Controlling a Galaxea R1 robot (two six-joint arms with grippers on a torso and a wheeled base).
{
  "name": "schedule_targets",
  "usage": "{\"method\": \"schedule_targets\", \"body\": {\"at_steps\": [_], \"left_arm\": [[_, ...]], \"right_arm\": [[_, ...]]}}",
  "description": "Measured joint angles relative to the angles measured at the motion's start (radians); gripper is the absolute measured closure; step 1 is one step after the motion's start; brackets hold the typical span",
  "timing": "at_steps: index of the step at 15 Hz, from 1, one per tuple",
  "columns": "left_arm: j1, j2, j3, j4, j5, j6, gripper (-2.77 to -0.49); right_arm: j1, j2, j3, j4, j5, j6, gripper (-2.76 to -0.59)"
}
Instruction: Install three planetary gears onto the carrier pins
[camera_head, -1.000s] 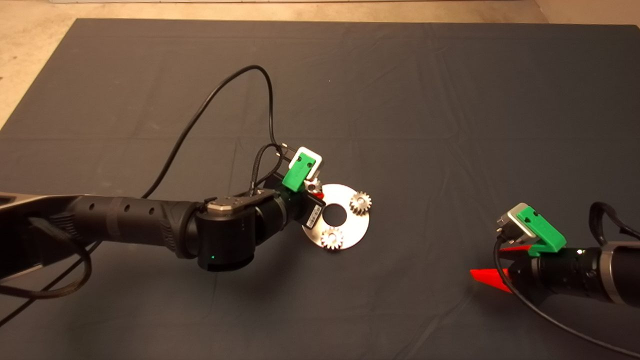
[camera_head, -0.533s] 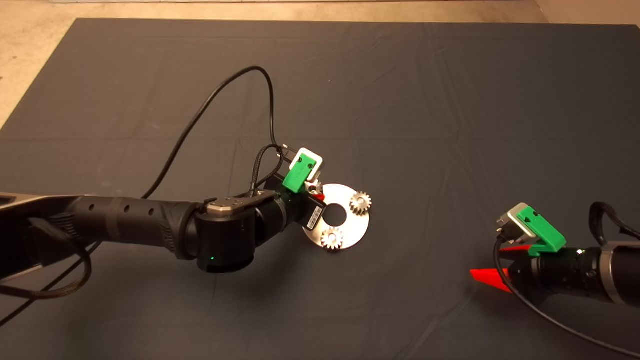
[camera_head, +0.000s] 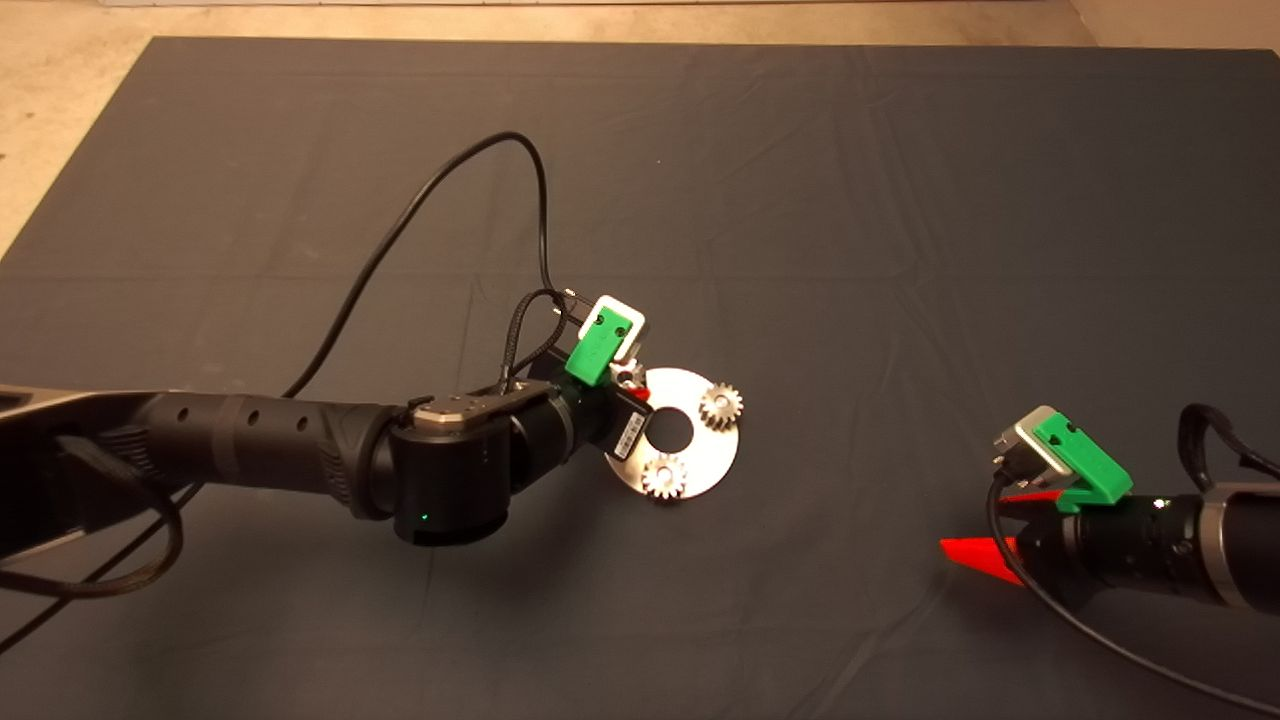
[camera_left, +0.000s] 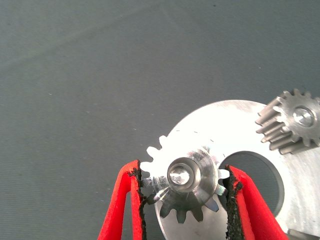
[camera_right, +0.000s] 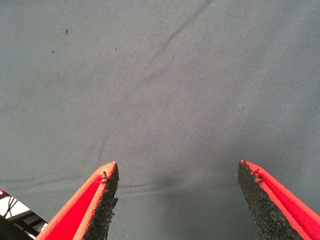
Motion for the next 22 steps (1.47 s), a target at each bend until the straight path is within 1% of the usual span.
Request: {"method": "schedule_targets", "body": {"at_steps": [1,2,3,13,14,16,17,22], "left_arm": [[0.01,0.0,0.0,0.007,-0.002,0.0,-0.67],[0.017,0.0,0.0,0.021,-0.003,0.0,-0.67],[0.018,0.0,0.0,0.023,-0.005,0.0,-0.67],[0.017,0.0,-0.001,0.023,-0.008,0.0,-0.67],[0.018,0.0,-0.005,0.023,-0.011,0.0,-0.67],[0.022,0.0,-0.03,0.019,-0.039,0.0,-0.67],[0.021,0.0,-0.034,0.018,-0.045,0.001,-0.67],[0.021,0.0,-0.035,0.018,-0.049,0.005,-0.67]], "right_arm": [[0.0,0.0,0.0,0.0,0.0,0.0,-1.76],[0.0,0.0,0.0,0.0,0.0,0.0,-1.76],[0.0,0.0,0.0,0.0,0.0,0.0,-1.76],[0.0,0.0,0.0,0.0,0.0,0.0,-1.76],[0.0,0.0,0.0,0.0,0.0,0.0,-1.76],[0.0,0.0,0.0,0.0,0.0,0.0,-1.76],[0.0,0.0,0.0,0.0,0.0,0.0,-1.76],[0.0,0.0,0.0,0.0,0.0,0.0,-1.76]]}}
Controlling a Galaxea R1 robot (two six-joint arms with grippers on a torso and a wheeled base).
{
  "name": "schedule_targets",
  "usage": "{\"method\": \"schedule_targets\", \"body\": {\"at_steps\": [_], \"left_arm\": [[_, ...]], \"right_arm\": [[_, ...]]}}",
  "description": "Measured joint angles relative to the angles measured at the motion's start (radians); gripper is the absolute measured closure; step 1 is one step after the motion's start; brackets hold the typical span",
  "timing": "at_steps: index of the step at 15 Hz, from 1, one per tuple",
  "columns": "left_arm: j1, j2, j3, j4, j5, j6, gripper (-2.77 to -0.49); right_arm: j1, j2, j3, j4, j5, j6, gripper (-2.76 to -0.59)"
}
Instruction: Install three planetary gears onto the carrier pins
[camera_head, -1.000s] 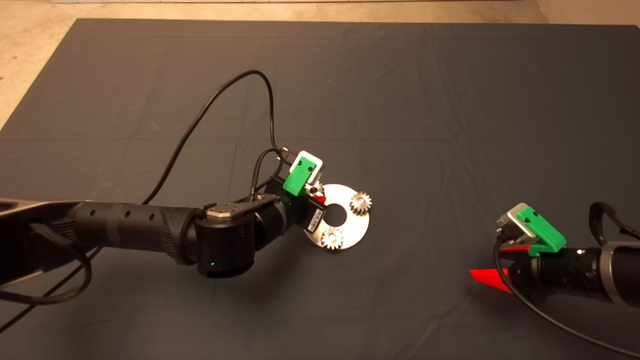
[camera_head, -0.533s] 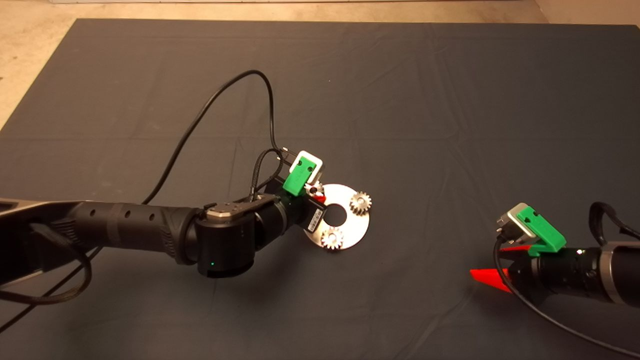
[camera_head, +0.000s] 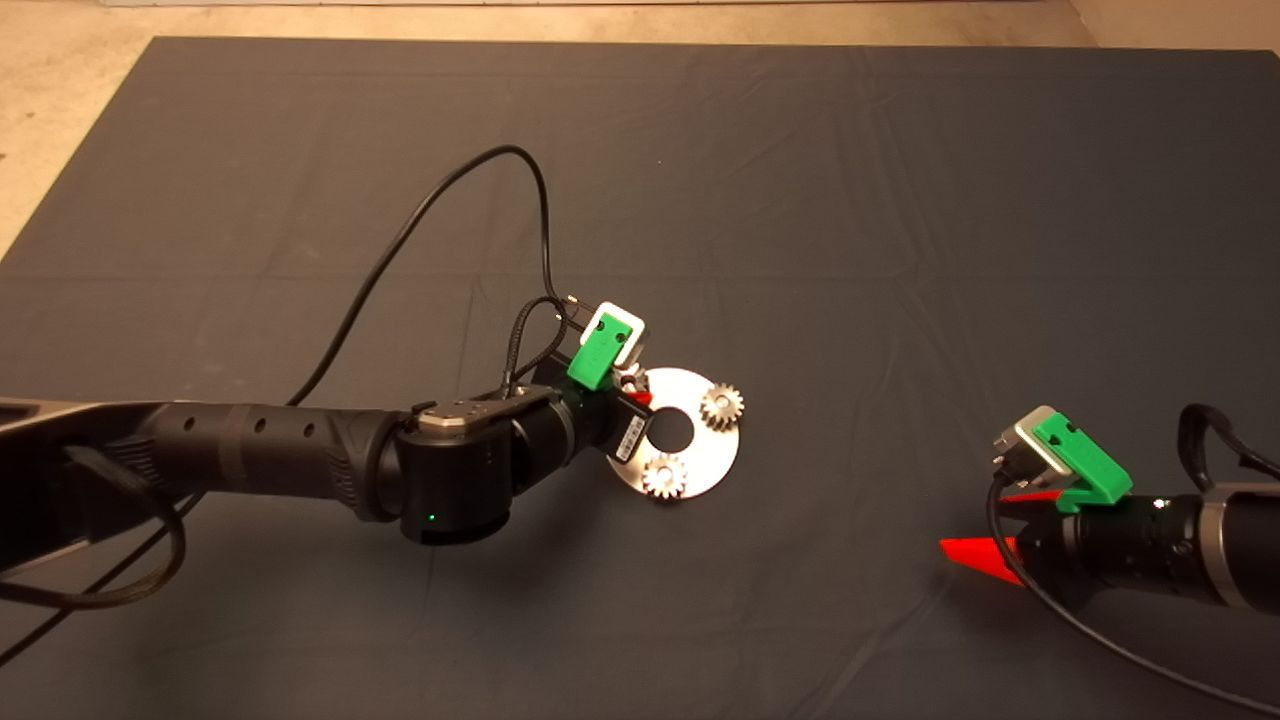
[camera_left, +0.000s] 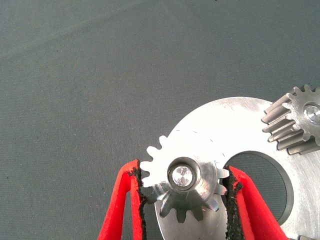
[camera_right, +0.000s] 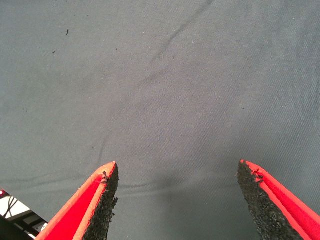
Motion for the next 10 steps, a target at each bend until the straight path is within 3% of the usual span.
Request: {"method": "schedule_targets", "body": {"at_steps": [6,10], "left_arm": [[0.0,0.0,0.0,0.0,-0.001,0.0,-0.67],[0.0,0.0,0.001,0.0,-0.001,0.0,-0.81]], "right_arm": [[0.0,0.0,0.0,0.0,0.0,0.0,-1.76],[0.0,0.0,0.0,0.0,0.0,0.0,-1.76]]}}
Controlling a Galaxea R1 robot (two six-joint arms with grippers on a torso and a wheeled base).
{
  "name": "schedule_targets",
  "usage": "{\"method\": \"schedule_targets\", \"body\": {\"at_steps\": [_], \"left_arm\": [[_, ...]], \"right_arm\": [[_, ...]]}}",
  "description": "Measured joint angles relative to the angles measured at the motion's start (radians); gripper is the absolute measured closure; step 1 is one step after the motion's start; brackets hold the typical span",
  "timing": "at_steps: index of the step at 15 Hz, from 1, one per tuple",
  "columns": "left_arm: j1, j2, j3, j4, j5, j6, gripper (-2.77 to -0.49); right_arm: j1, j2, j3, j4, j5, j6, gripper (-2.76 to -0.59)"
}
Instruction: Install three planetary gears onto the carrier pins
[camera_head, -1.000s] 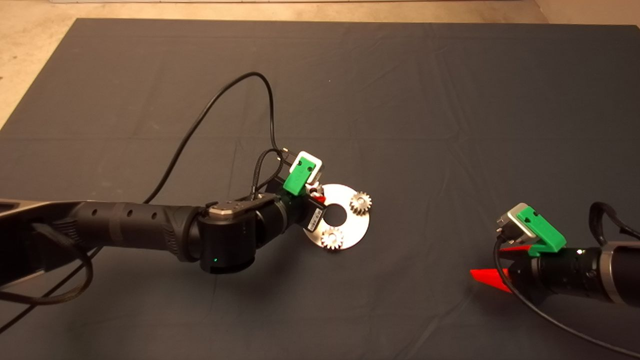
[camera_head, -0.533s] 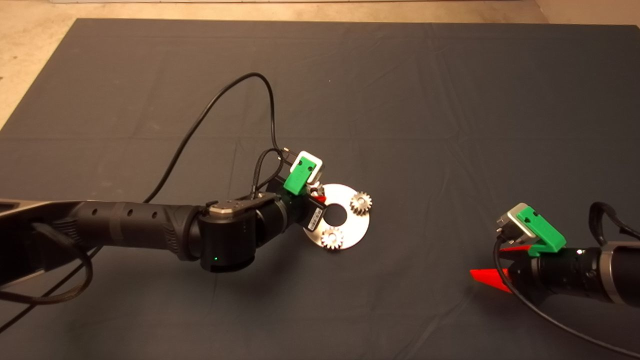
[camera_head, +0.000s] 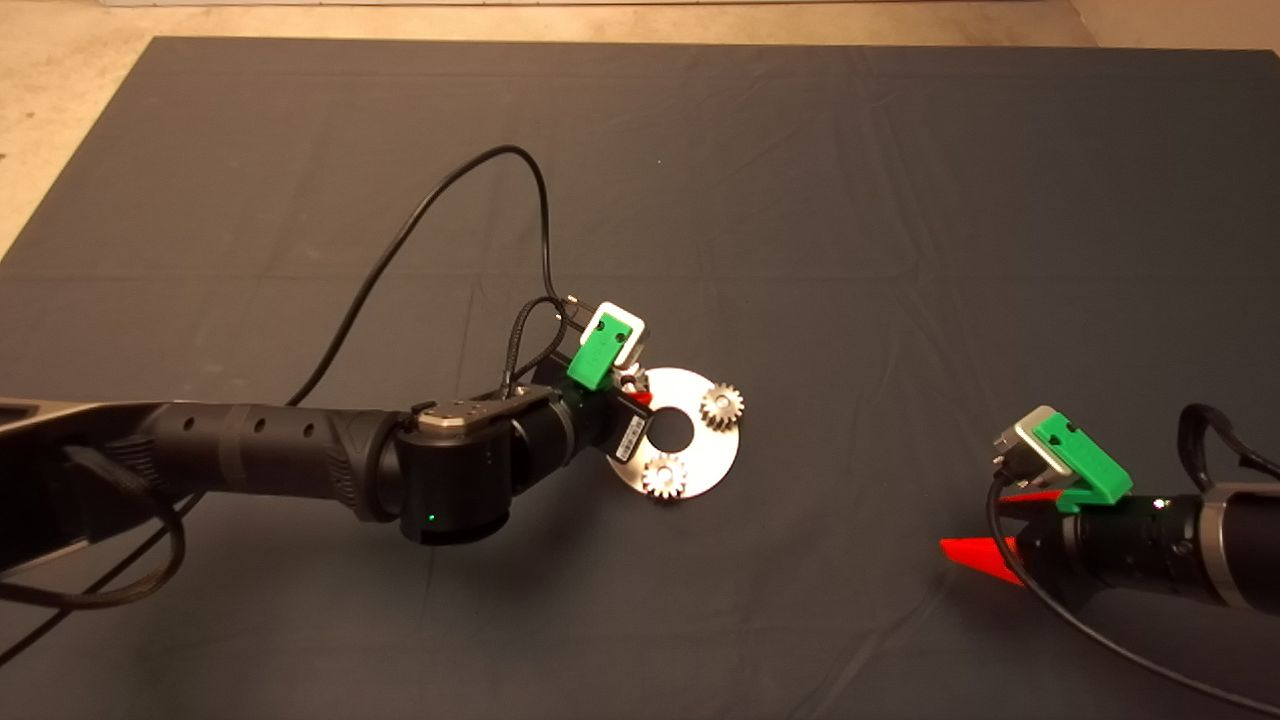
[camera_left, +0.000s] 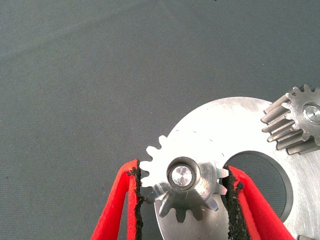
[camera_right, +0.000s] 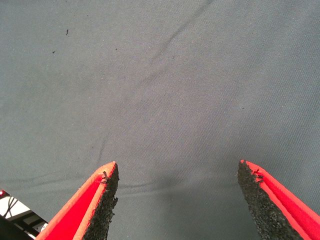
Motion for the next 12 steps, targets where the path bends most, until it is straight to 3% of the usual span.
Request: {"method": "schedule_targets", "body": {"at_steps": [7,10,12], "left_arm": [[0.003,0.001,0.01,0.0,-0.013,-0.001,-1.16],[0.002,0.0,0.011,0.0,-0.013,-0.002,-1.19],[0.003,-0.004,0.037,0.0,-0.011,-0.004,-1.29]], "right_arm": [[0.0,0.0,0.0,0.0,0.0,0.0,-1.76],[0.0,0.0,0.0,0.0,0.0,0.0,-1.76],[0.0,0.0,0.0,0.0,0.0,0.0,-1.76]]}}
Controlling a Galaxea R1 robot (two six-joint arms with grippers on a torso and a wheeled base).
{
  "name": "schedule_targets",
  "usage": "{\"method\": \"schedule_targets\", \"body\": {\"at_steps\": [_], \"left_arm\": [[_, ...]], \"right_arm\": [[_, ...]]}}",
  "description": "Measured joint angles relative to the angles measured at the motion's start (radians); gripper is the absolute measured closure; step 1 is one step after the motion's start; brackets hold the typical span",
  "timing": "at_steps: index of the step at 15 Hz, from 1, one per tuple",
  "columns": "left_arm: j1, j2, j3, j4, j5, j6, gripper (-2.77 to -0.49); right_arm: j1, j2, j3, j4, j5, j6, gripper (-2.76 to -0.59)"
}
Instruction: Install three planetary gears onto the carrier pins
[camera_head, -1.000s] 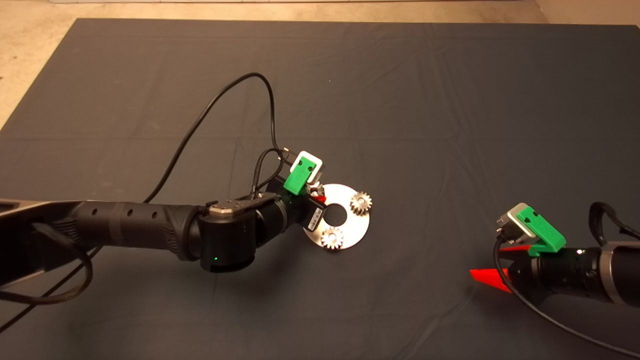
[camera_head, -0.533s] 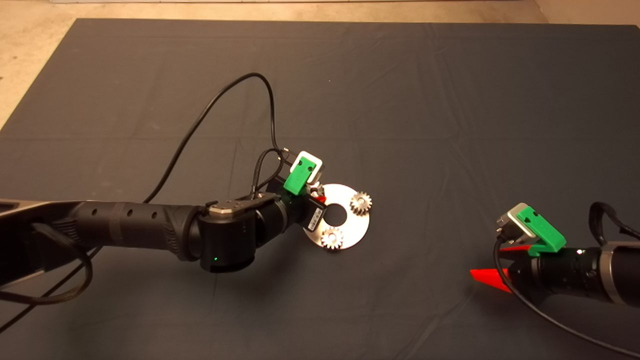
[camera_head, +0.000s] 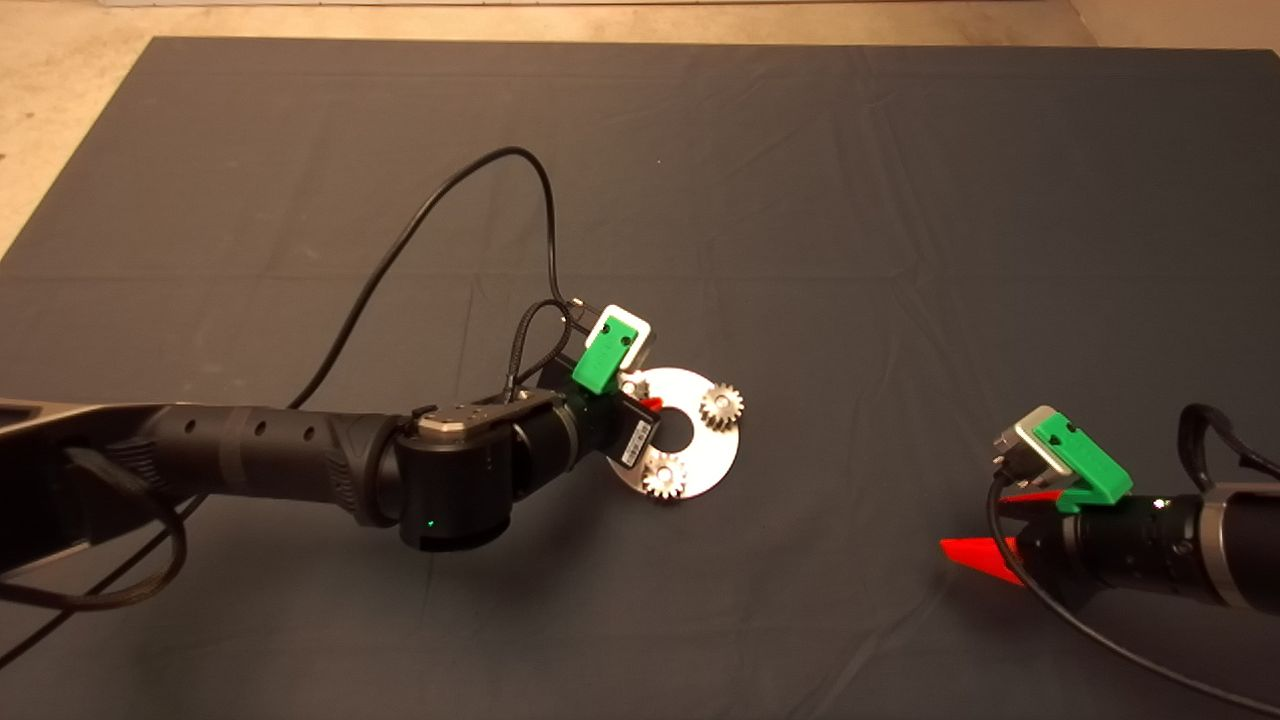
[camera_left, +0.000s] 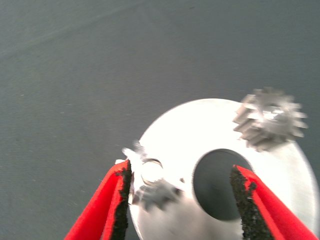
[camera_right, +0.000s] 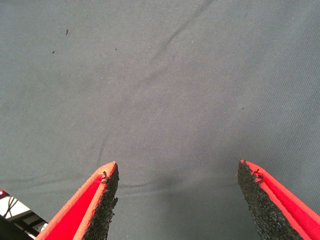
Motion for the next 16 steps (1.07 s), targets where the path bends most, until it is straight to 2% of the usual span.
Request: {"method": "schedule_targets", "body": {"at_steps": [2,3,4,5,6,7,8,9,10,11,12,14,15,16], "left_arm": [[0.0,-0.003,0.043,-0.001,0.017,0.0,-1.33],[-0.003,-0.004,0.055,-0.006,0.046,0.0,-1.33],[-0.019,-0.01,0.073,-0.026,0.087,0.0,-1.33],[-0.051,-0.017,0.091,-0.056,0.121,0.0,-1.33],[-0.091,-0.021,0.108,-0.094,0.142,0.0,-1.33],[-0.121,-0.021,0.121,-0.151,0.159,0.0,-1.33],[-0.135,-0.02,0.131,-0.225,0.175,0.0,-1.33],[-0.137,-0.017,0.142,-0.308,0.193,-0.004,-1.33],[-0.137,-0.016,0.159,-0.392,0.235,-0.02,-1.33],[-0.141,-0.016,0.186,-0.457,0.289,-0.049,-1.33],[-0.15,-0.021,0.227,-0.509,0.307,-0.093,-1.33],[-0.159,-0.058,0.333,-0.625,0.306,-0.191,-1.33],[-0.159,-0.094,0.378,-0.671,0.306,-0.238,-1.33],[-0.159,-0.133,0.405,-0.701,0.307,-0.285,-1.33]], "right_arm": [[0.006,0.001,0.0,0.002,0.0,0.0,-1.76],[0.014,0.003,0.0,0.004,-0.001,0.0,-1.76],[0.02,0.007,0.0,0.022,-0.002,0.0,-1.76],[0.027,0.019,0.0,0.053,-0.006,0.0,-1.76],[0.034,0.047,0.0,0.088,-0.008,0.0,-1.76],[0.046,0.087,0.0,0.132,-0.01,0.0,-1.76],[0.059,0.129,0.0,0.182,-0.019,0.0,-1.76],[0.071,0.164,0.0,0.232,-0.049,0.001,-1.76],[0.08,0.211,0.0,0.274,-0.1,0.01,-1.76],[0.089,0.268,0.0,0.302,-0.131,0.032,-1.76],[0.094,0.308,0.0,0.313,-0.151,0.07,-1.76],[0.107,0.364,0.0,0.33,-0.217,0.179,-1.76],[0.109,0.375,0.0,0.336,-0.256,0.214,-1.76],[0.108,0.387,0.0,0.344,-0.304,0.248,-1.76]]}}
